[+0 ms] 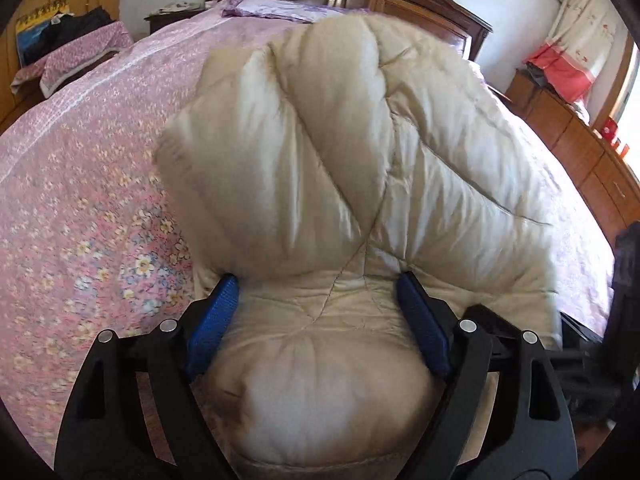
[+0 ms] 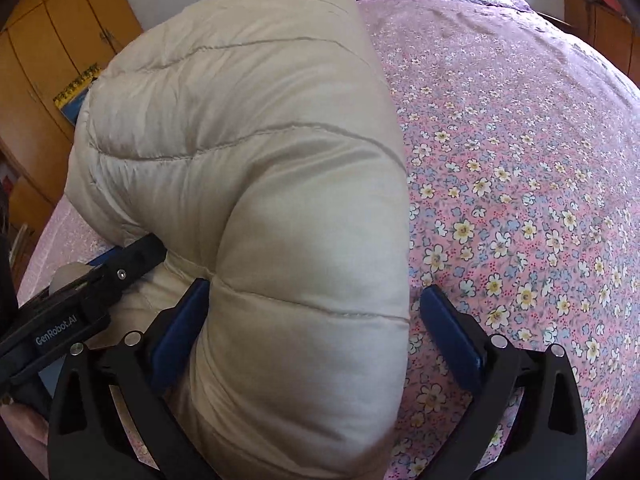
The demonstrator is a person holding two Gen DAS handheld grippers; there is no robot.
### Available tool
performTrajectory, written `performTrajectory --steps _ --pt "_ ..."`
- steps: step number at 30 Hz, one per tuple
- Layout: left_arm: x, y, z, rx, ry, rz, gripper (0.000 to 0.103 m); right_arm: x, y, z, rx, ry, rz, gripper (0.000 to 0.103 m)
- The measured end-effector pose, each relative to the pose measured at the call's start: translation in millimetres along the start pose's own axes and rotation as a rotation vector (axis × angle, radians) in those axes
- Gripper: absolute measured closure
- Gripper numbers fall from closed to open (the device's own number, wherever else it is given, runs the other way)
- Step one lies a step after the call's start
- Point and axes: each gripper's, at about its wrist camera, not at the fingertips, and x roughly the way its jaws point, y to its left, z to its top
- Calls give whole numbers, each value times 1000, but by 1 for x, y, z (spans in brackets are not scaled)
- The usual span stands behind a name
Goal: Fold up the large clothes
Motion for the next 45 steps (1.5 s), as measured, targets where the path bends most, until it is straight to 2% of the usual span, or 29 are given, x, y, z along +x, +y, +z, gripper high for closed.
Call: performTrajectory --steps 2,6,8,11,13,16,18,22,24,31,34,37,41,45 --pt "-20 10 3 -29 -18 -47 21 -8 -5 3 24 3 66 5" --pt "-56 38 4 -126 -111 -58 16 -23 -10 8 57 13 118 7" --pt "-53 49 4 -147 -101 -56 16 -30 -9 13 66 8 140 9" --pt "-25 64 3 -180 -33 -84 15 -44 -2 15 77 -21 190 10" --pt "-10 78 -2 -240 -15 -166 11 -47 -6 18 106 -17 217 10" --pt "-2 85 -12 -280 -34 -274 11 -45 -19 21 173 -14 289 10" --pt "2 85 -11 -311 -20 -379 11 -42 -30 20 218 -12 335 11" --pt "12 87 -15 -364 13 -502 11 -27 -49 13 279 9 427 22" --pt "14 82 -16 -361 24 -513 11 -22 -60 11 284 -11 460 25" --pt "24 61 -4 -347 27 -562 11 -21 -86 -13 288 -60 474 33" --pt "29 54 -2 -323 35 -621 11 -24 -94 -22 292 -62 480 34" --pt "44 45 5 -300 18 -522 8 -28 -97 -28 292 -73 483 34" --pt "46 42 1 -302 18 -525 8 -23 -104 -29 295 -79 483 35" --pt "38 40 -17 -324 45 -591 12 -25 -99 -37 309 -88 492 36"
